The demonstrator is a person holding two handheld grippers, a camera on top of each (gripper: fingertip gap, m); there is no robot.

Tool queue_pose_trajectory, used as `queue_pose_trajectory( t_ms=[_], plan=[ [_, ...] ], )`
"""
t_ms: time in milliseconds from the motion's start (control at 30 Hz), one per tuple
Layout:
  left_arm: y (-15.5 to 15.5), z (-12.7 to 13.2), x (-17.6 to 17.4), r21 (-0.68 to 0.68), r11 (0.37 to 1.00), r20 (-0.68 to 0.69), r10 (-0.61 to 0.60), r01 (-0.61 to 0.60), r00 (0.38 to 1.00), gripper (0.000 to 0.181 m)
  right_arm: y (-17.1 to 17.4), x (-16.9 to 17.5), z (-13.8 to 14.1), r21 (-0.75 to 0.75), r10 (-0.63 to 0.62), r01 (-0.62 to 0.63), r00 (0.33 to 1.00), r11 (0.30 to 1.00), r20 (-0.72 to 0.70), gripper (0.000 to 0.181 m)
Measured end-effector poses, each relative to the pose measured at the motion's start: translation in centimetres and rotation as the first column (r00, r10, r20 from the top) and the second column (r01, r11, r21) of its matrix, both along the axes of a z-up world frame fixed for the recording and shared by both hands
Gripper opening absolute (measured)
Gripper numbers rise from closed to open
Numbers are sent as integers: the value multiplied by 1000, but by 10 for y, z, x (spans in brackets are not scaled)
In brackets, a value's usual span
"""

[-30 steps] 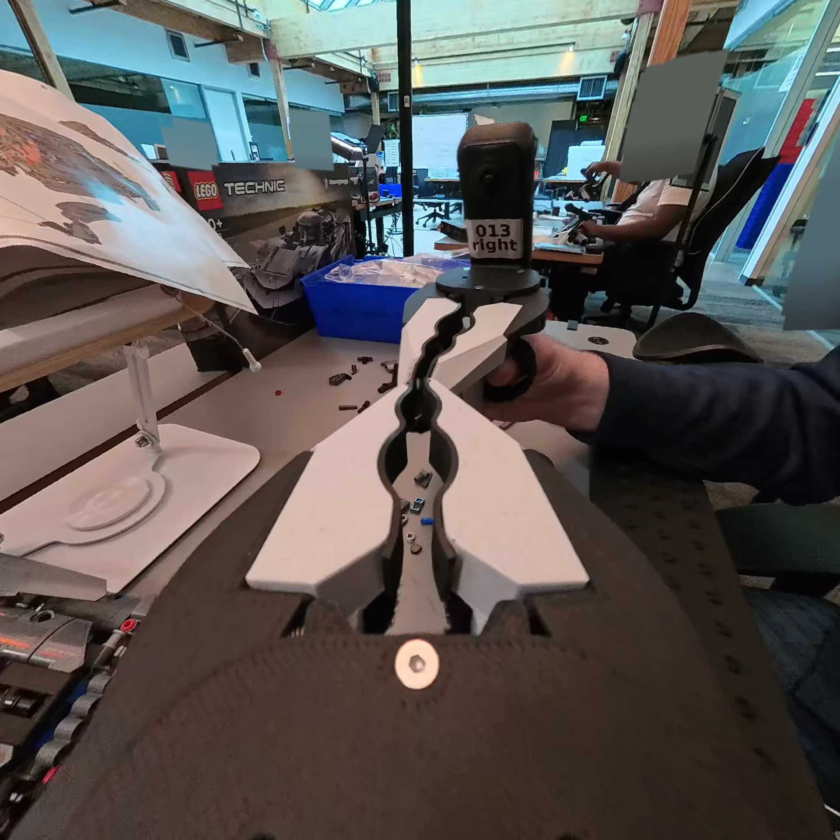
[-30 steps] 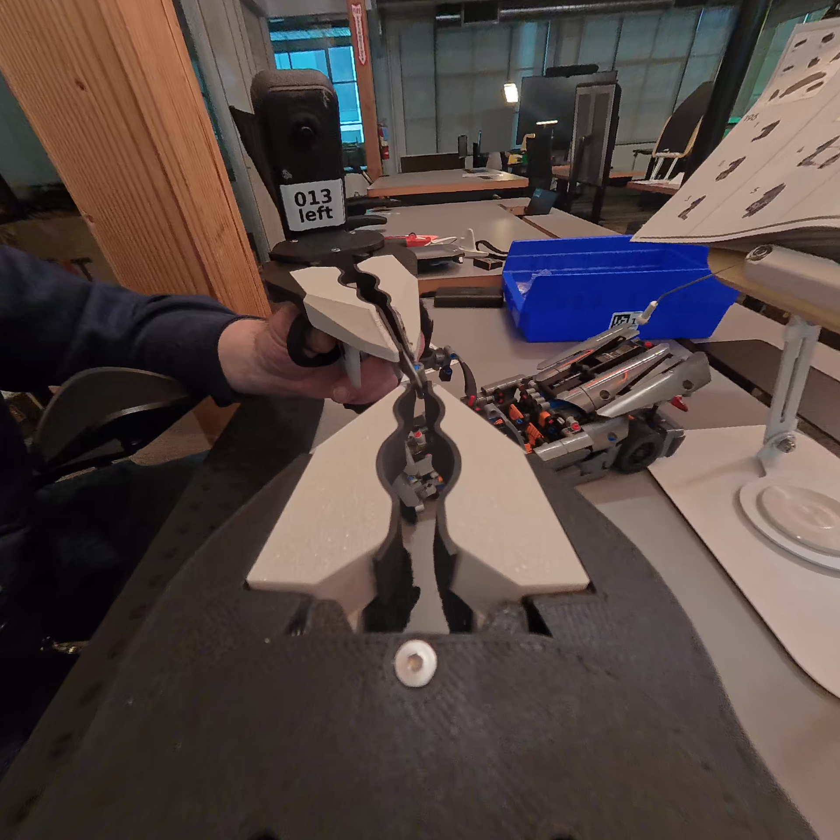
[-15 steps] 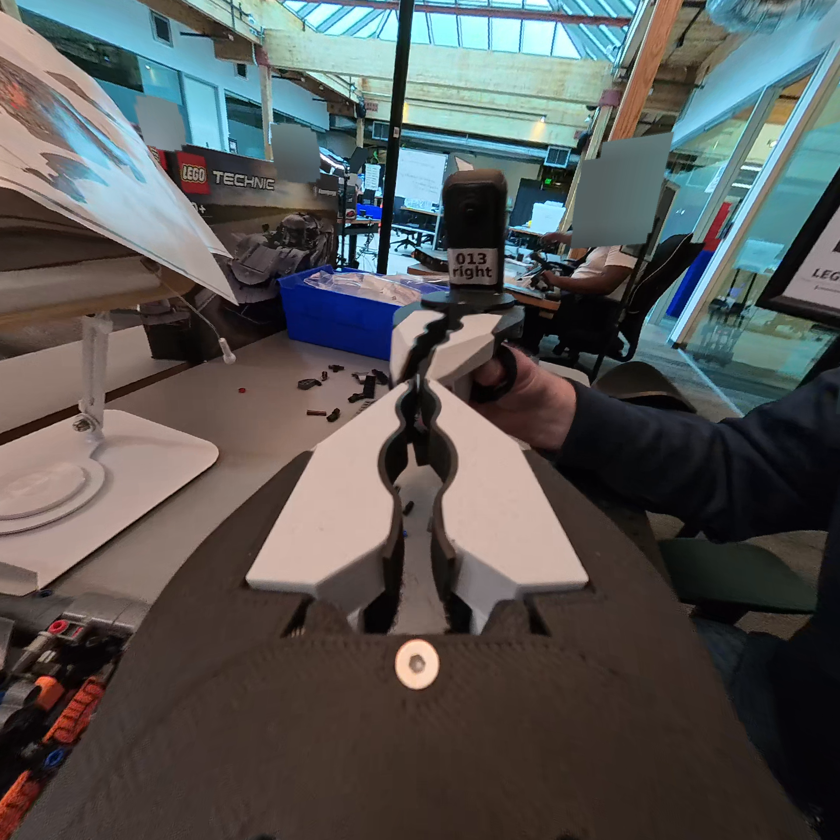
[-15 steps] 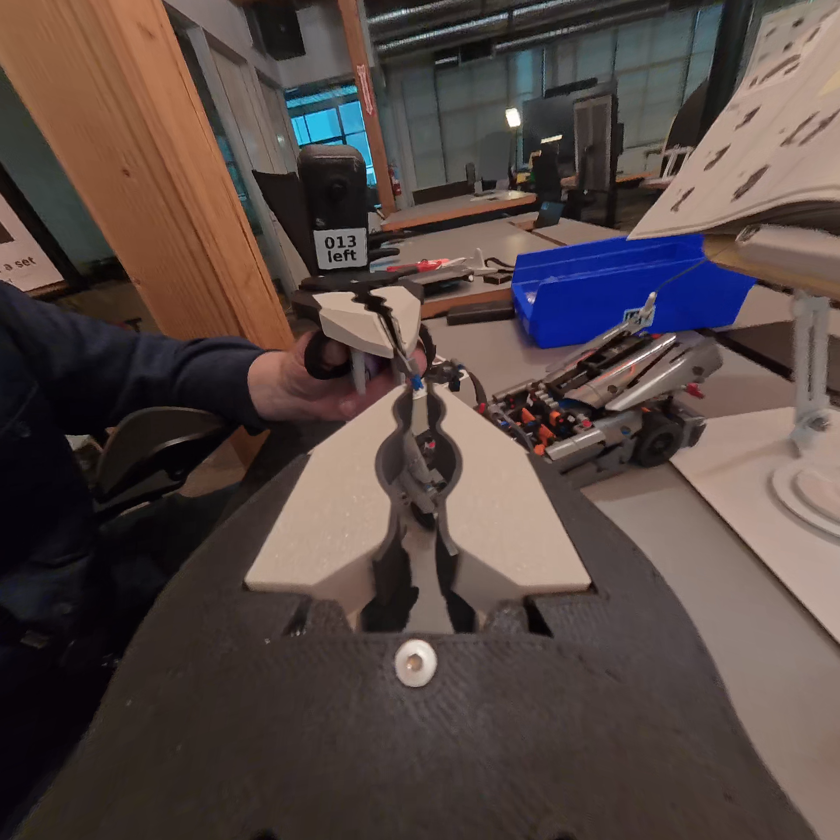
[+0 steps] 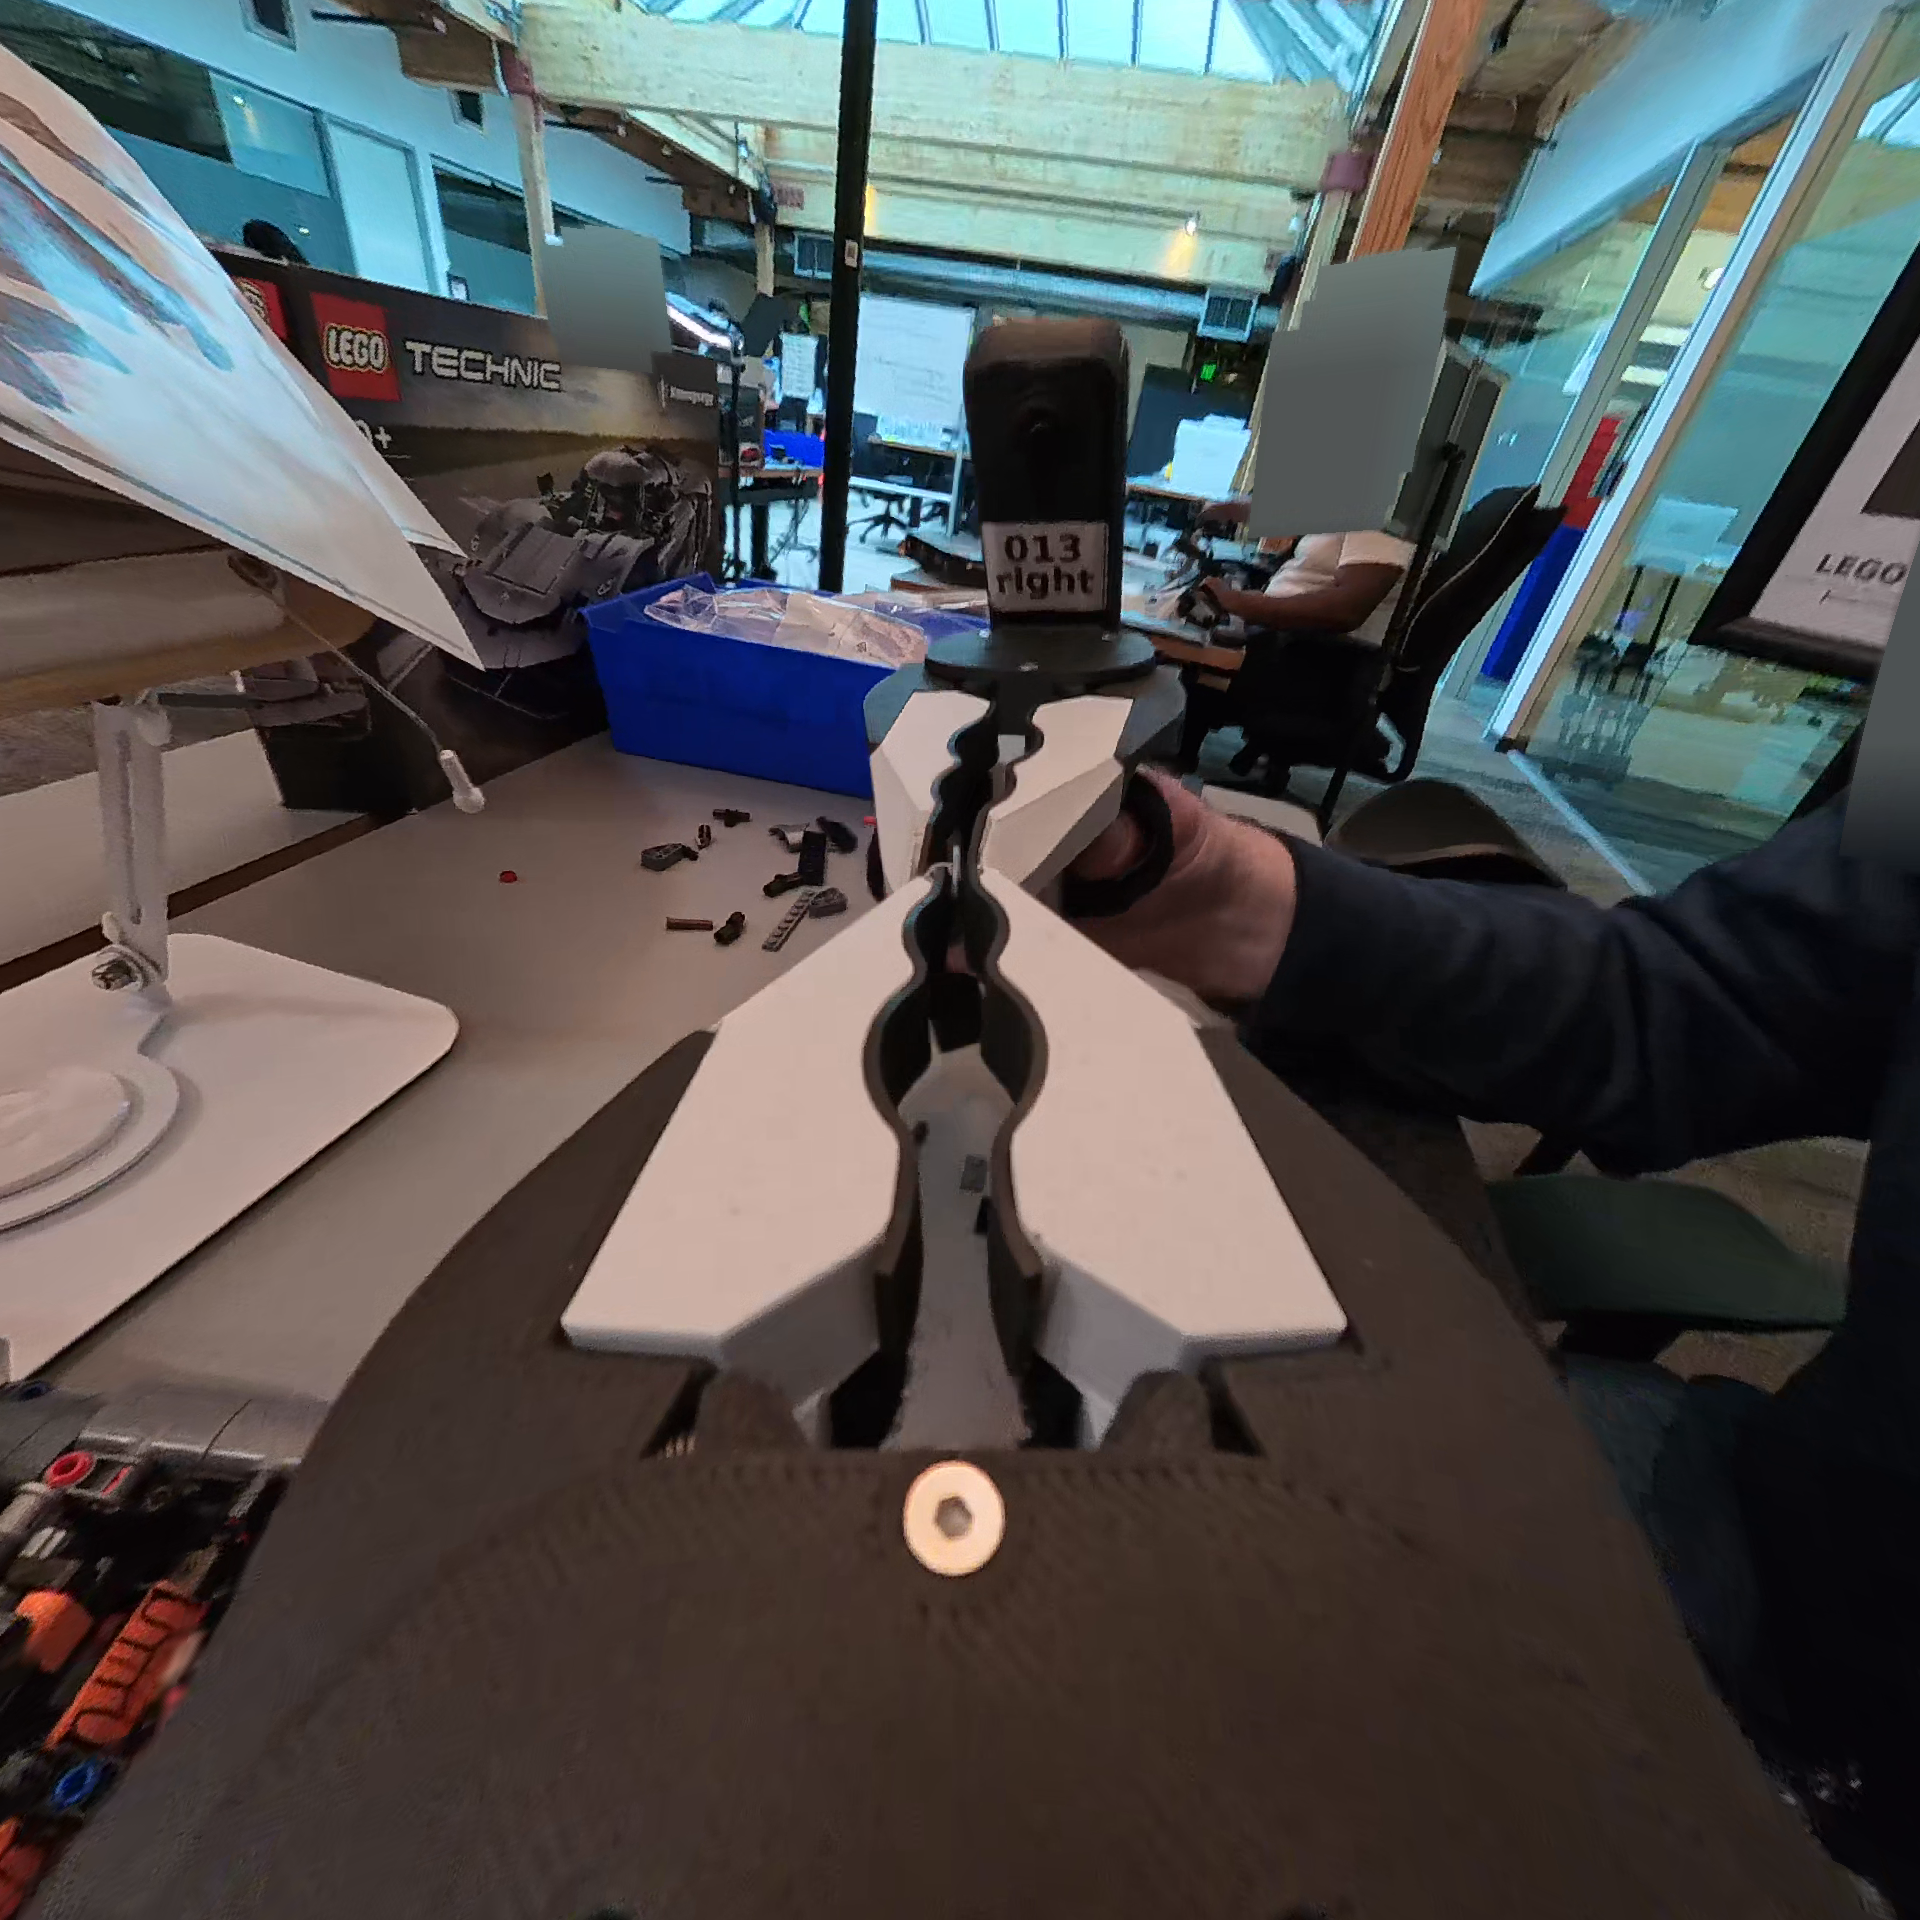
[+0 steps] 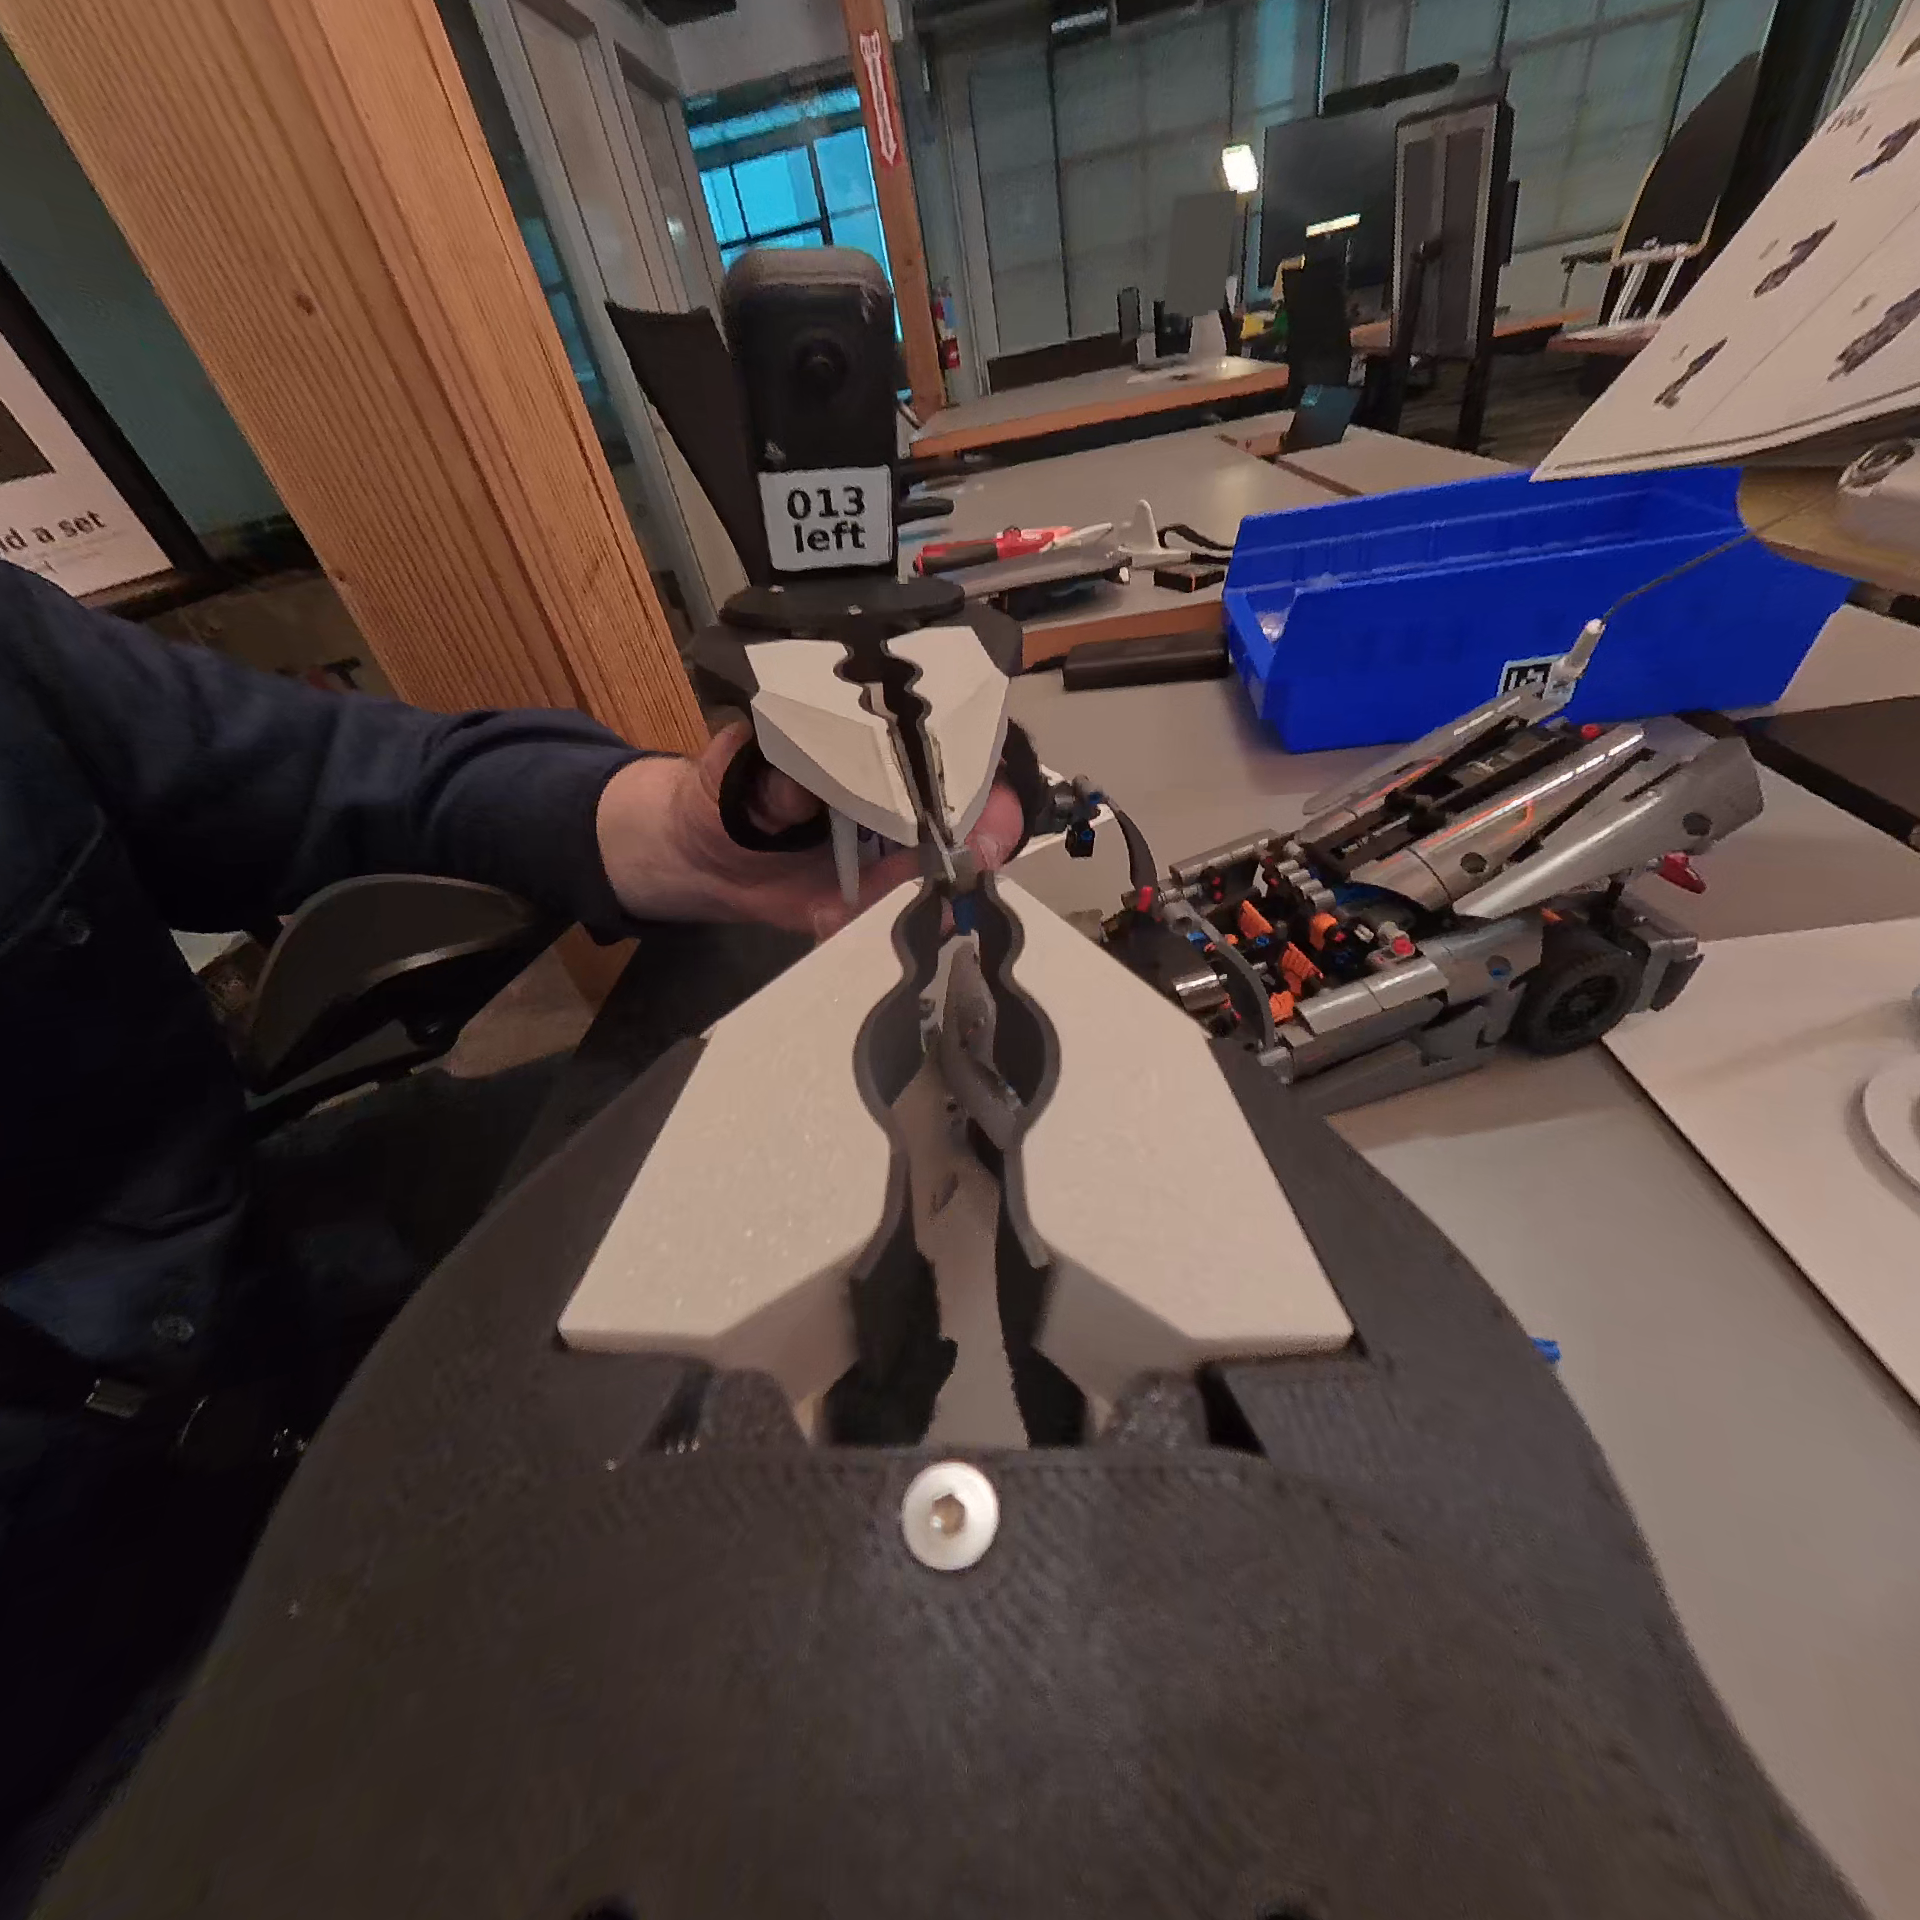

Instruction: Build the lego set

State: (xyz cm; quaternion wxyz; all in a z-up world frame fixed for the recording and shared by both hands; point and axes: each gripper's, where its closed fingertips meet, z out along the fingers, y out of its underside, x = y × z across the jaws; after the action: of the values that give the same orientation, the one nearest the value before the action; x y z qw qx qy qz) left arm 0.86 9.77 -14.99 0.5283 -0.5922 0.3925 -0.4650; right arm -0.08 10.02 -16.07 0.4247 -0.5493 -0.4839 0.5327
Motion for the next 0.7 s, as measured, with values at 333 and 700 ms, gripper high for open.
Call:
queue_pose_trajectory(
  t_ms=[333, 700],
  plan=[
    [5, -8, -1, 107, 990, -155, 103, -87, 983, 0, 5, 2, -5, -17, -21, 21, 1000, 1000, 14, 5],
    [3, -11, 0, 61, 997, -128, 52, -45, 990, 0, 4, 2, -7, -58, 4, -2, 1000, 998, 26, 6]
  ],
)
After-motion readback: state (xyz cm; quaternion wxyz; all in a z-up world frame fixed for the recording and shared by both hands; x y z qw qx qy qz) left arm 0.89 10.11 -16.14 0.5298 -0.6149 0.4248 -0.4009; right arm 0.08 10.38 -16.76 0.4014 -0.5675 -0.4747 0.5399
